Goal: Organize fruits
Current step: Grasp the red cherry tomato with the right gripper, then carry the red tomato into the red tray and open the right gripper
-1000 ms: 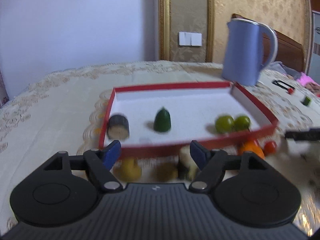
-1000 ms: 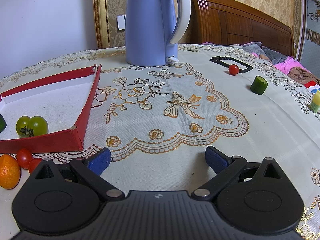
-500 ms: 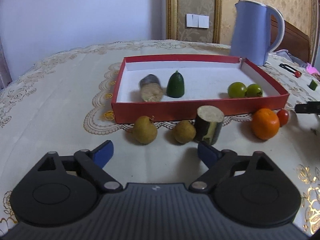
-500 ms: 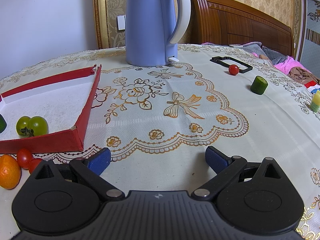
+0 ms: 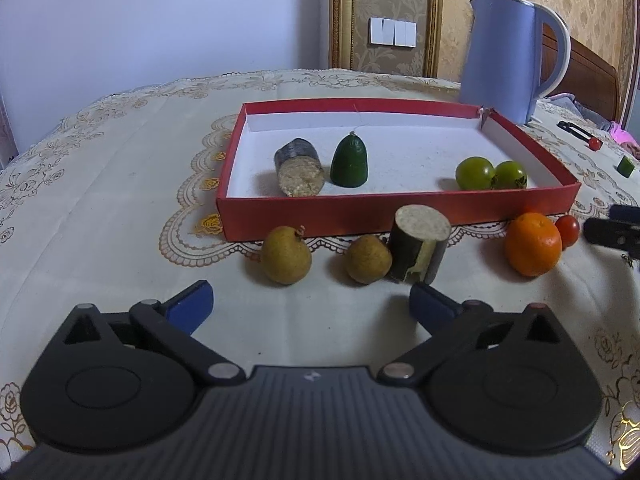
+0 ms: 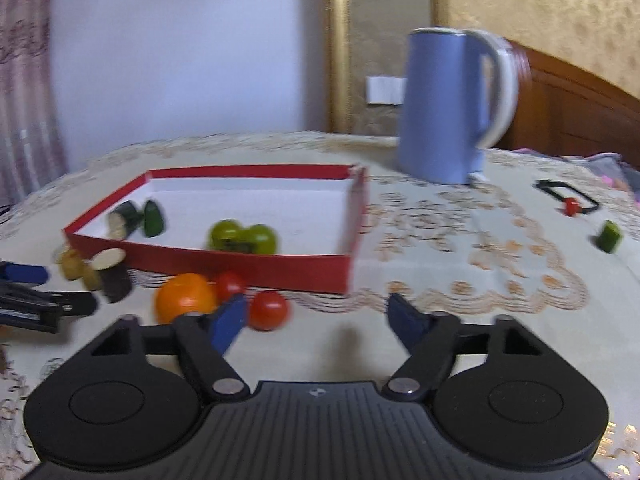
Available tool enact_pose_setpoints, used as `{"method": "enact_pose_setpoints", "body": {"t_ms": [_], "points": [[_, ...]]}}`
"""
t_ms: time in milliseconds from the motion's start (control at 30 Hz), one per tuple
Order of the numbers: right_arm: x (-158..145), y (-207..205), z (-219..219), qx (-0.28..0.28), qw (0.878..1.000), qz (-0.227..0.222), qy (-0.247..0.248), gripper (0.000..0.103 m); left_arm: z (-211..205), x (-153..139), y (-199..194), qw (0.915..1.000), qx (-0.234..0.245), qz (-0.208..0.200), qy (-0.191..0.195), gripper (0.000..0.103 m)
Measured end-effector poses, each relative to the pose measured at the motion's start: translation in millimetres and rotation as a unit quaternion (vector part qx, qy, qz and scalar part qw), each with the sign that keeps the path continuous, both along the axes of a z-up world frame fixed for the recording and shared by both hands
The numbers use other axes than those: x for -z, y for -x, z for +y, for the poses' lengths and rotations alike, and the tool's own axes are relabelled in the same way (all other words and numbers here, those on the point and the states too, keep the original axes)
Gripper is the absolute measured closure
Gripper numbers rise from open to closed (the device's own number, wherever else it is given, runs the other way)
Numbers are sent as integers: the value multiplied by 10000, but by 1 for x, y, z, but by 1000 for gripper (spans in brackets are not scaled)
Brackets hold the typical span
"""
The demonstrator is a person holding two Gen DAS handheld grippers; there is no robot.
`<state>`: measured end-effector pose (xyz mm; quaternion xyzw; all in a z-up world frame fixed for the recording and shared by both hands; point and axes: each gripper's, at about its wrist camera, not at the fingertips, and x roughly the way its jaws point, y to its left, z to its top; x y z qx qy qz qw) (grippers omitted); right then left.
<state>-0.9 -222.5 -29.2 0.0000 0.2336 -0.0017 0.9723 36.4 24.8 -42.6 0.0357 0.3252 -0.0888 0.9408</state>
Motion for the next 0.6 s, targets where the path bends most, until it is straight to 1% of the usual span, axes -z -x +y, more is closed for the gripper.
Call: {"method": "enact_pose_setpoints", "body": {"t_ms": [33, 100, 167, 200, 233, 300, 333, 400, 533, 600], "points": [[1, -5, 4, -71, 10000, 69, 3, 37, 0, 0, 0, 10000, 0, 0, 0, 0], [4, -12, 11, -127, 9997, 170, 96, 48, 0, 0, 0, 10000, 0, 0, 0, 0], [10, -20, 16, -158, 9994, 279, 163, 54, 0, 0, 0, 10000, 0, 0, 0, 0], [12, -23, 17, -159, 9992, 327, 155, 62, 0, 0, 0, 10000, 0, 0, 0, 0], [13, -27, 18, -176, 9987, 446, 142, 66, 0, 0, 0, 10000, 0, 0, 0, 0], [12, -27, 17, -179, 9991, 379, 67, 70, 0, 0, 0, 10000, 0, 0, 0, 0], [12, -27, 18, -210, 9991, 369, 56, 70, 0, 0, 0, 10000, 0, 0, 0, 0], [13, -27, 20, -209, 9989, 397, 125, 76, 0, 0, 0, 10000, 0, 0, 1, 0], [13, -25, 27, -232, 9985, 342, 346, 76, 0, 0, 0, 10000, 0, 0, 0, 0], [11, -21, 28, -241, 9987, 213, 383, 76, 0, 0, 0, 10000, 0, 0, 0, 0]]}}
